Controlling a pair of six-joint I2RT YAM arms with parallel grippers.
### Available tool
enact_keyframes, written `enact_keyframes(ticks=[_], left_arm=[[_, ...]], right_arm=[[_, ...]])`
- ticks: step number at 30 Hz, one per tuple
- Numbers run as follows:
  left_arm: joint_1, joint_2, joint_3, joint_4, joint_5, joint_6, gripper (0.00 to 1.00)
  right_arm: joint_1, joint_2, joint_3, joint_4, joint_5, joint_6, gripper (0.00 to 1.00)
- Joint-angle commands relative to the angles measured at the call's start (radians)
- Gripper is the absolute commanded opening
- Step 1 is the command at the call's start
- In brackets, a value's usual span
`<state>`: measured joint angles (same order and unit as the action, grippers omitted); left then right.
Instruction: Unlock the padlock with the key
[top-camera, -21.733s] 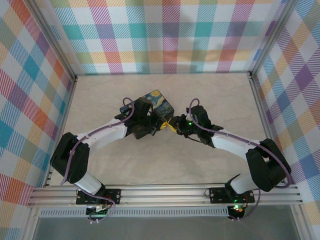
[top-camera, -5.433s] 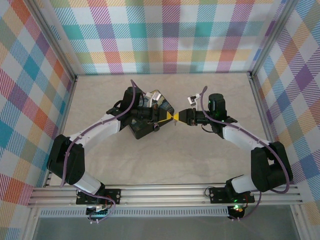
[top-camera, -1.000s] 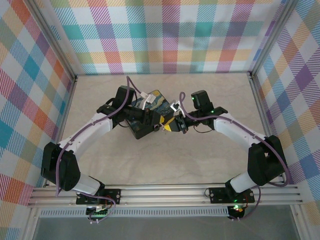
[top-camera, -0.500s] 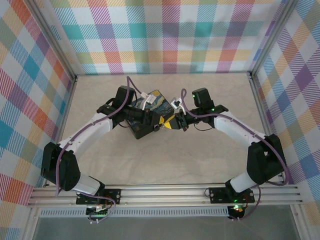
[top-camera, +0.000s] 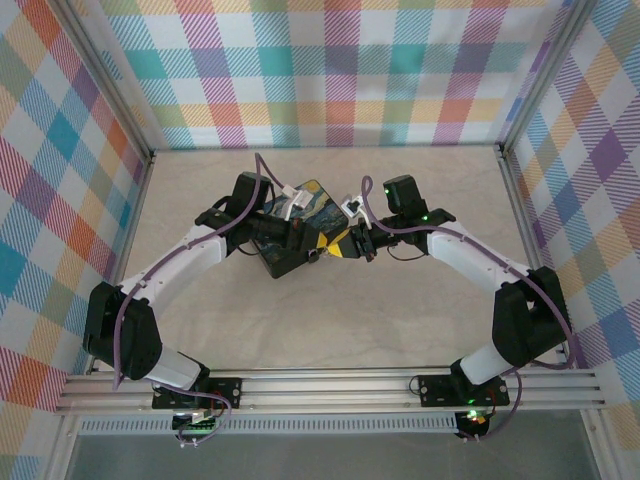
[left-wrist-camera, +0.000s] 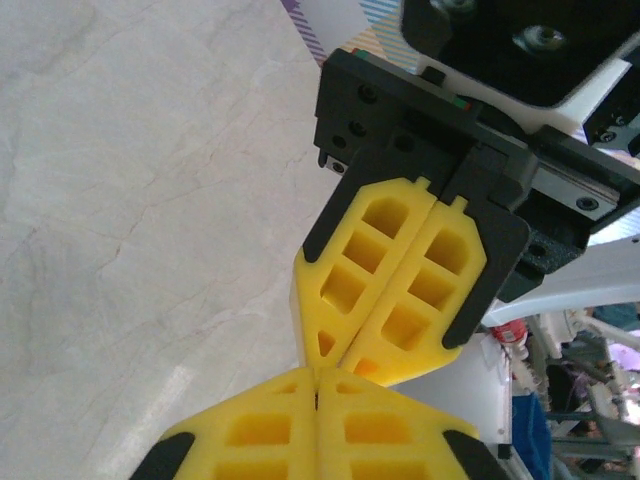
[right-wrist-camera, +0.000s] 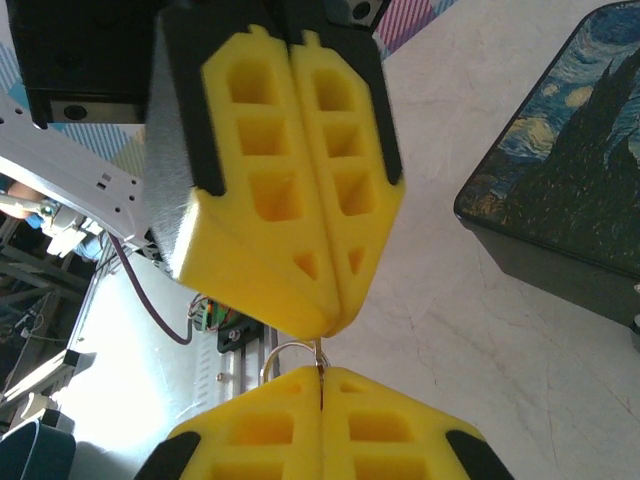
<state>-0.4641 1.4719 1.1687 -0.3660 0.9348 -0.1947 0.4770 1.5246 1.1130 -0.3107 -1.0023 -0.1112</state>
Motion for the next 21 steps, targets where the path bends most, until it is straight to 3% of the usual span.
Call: enact_keyframes(ticks=[1,5,8,11,17,21], left_arm=[[-0.008,0.010,-0.003,-0.010,0.032,0.023,0.00],[-0.008,0.008,-0.007,0.002,0.005,0.005,0.00],[0.001,0.016,-0.007,0.019,-0.074,-0.047,0.00],[0.012,0.028,-0.008,0.038,-0.115,-0.095,0.00],[0.013,0.031,-0.010,0.097,-0.103,-0.143,0.00],[0.015,0.034,-0.016,0.182,-0.095,-0.206,0.00]], right_arm=[[-0.003,0.014,0.033,0.000,-0.038,0.004,0.00],[-0.007,0.010,0.031,0.005,-0.027,0.004,0.02],[-0.026,-0.010,0.008,0.025,0.004,0.056,0.22],[-0.074,-0.055,-0.077,0.178,-0.010,0.193,0.36],[-0.093,-0.108,-0.217,0.555,0.070,0.585,0.41],[-0.088,-0.117,-0.259,0.668,0.135,0.722,0.42]])
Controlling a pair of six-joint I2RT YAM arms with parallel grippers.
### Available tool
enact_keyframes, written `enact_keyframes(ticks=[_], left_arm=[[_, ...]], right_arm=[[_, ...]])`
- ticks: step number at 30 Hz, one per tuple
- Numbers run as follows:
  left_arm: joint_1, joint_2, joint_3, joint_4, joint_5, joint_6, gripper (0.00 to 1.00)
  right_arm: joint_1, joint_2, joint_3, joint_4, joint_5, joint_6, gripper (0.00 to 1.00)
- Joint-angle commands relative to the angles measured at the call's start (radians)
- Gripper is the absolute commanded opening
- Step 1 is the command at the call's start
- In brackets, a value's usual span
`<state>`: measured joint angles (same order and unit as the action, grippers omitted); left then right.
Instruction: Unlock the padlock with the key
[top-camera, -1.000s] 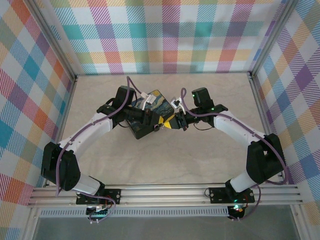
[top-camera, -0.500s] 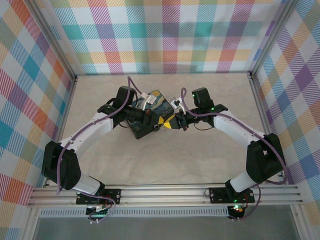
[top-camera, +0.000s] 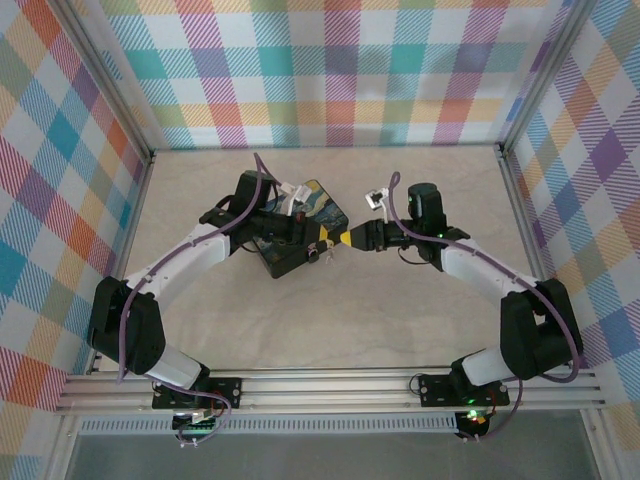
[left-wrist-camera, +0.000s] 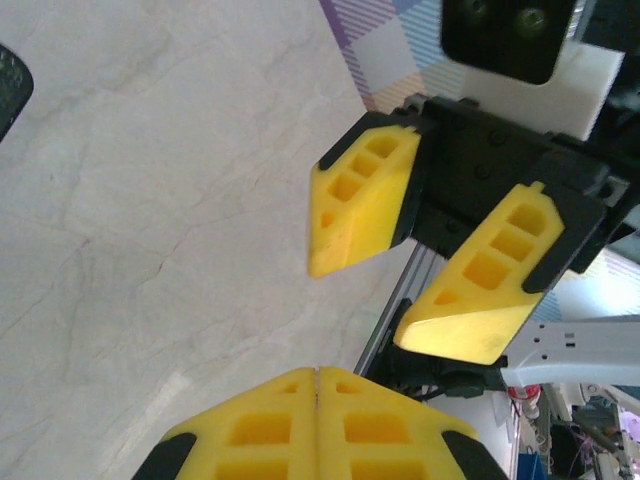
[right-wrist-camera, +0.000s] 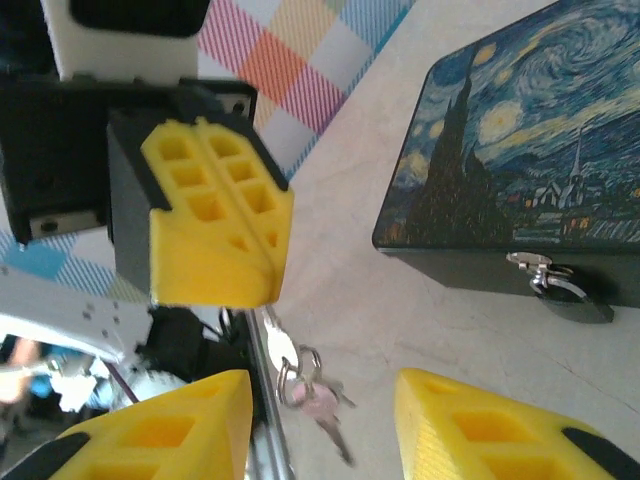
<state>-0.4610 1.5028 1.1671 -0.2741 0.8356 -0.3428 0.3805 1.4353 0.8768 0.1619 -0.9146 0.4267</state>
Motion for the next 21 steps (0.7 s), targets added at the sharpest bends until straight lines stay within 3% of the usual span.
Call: enact_keyframes(ticks=[1,10,21], left_arm=[[0.012,0.003,-0.016,0.105,0.007,-0.072,0.00],[0.012,0.015,-0.019,0.169,0.024,-0.119,0.00],[0.019,-0.001,-0.029,0.169,0.024,-0.120,0.00]], right_arm=[[0.013,-0.031,-0.036,0.232,0.060,0.212,0.43],[0.056,-0.012,-0.048,0.318,0.092,0.269,0.44],[0.066,-0.017,-0.063,0.287,0.083,0.247,0.42]])
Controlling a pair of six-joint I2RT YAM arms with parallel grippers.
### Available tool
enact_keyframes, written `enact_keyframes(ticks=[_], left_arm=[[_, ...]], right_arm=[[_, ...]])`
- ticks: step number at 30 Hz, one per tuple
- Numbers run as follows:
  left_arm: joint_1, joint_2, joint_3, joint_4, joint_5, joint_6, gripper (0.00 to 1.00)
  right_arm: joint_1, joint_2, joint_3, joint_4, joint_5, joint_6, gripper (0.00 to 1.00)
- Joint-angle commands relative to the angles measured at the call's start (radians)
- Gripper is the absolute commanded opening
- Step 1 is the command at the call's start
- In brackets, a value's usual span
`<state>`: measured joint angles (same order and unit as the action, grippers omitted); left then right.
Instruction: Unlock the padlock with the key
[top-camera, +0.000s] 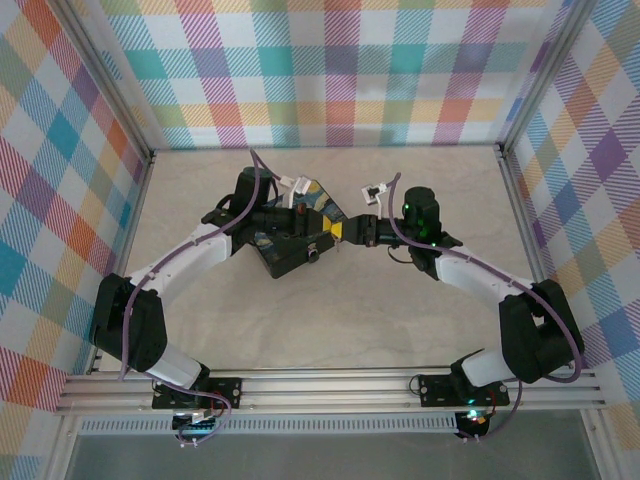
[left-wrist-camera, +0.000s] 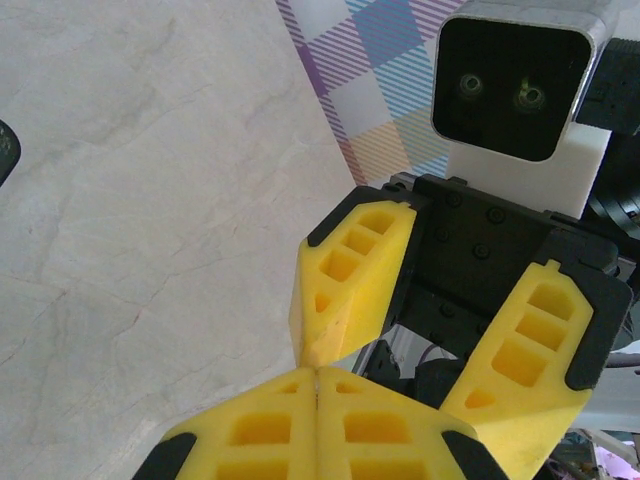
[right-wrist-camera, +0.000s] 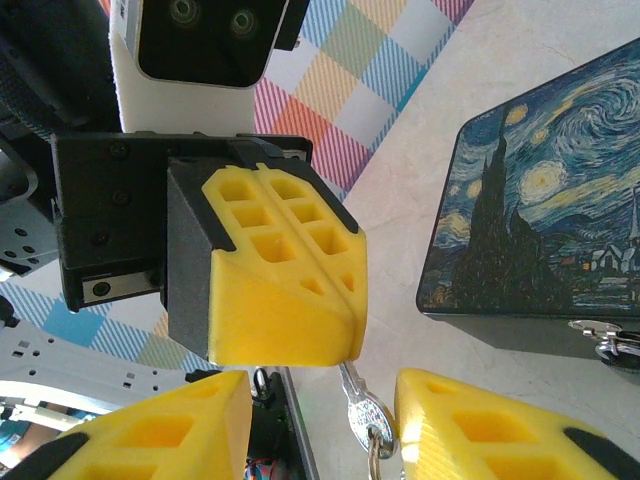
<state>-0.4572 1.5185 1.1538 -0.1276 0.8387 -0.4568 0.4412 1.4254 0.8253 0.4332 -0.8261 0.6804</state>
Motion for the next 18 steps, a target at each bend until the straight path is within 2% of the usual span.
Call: enact_keyframes(ticks=[1,18], left_arm=[[0.015,-0.019,-0.018,0.024,0.019,-0.006,0.00],[0.021,-0.048,-0.033,0.079,0.055,-0.040,0.00]], right_arm=[[0.006,-0.010,-0.015,0.013,-0.006,-0.008,0.41],[0.004,0.029,-0.007,0.021,-0.032,0.011,0.40]])
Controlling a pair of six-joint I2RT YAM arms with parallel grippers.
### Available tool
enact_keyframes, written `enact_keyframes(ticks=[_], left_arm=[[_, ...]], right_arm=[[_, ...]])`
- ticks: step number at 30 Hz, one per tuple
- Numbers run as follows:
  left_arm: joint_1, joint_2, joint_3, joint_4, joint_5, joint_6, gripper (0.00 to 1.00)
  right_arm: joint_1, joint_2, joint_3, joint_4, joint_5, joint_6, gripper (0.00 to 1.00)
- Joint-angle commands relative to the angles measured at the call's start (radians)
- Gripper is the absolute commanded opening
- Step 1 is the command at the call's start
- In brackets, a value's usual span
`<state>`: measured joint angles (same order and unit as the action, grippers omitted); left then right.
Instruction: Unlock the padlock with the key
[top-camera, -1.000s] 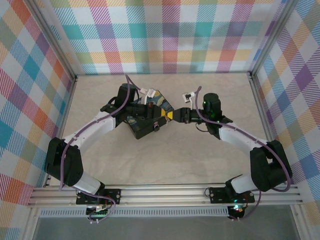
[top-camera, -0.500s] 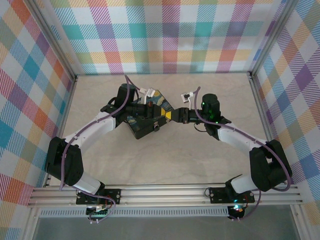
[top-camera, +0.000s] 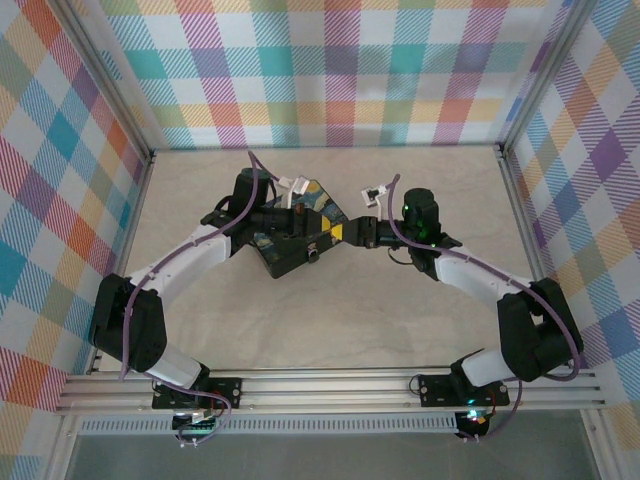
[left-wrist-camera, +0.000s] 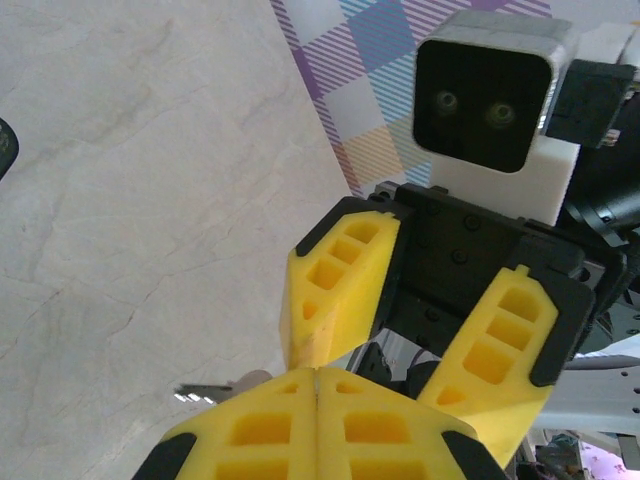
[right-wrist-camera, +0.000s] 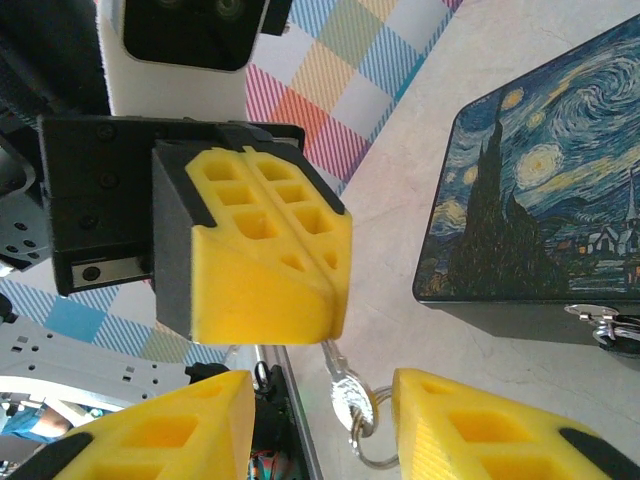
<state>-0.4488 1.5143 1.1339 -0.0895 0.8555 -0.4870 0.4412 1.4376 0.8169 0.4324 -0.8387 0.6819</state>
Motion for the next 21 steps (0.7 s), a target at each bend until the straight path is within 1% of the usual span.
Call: enact_keyframes(ticks=[1,3,9,17,21], left_arm=[[0.012,-0.047,-0.013,0.042,0.043,-0.009,0.00],[0.012,-0.051,-0.009,0.027,0.034,0.000,0.00],[0.013,-0.058,-0.013,0.028,0.021,-0.006,0.00],[0.013,-0.066,-0.009,0.043,0.023,-0.017,0.00],[0.015,-0.071,-0.022,0.057,0.021,-0.025,0.00]], right_arm=[[0.006,0.019,0.003,0.022,-0.018,0.011,0.40],[0.006,0.023,0.008,0.034,-0.027,0.016,0.39],[0.008,0.033,0.016,0.065,-0.060,0.039,0.28],[0.013,0.047,0.001,0.175,-0.093,0.106,0.19],[0.013,0.050,-0.004,0.237,-0.106,0.131,0.11]])
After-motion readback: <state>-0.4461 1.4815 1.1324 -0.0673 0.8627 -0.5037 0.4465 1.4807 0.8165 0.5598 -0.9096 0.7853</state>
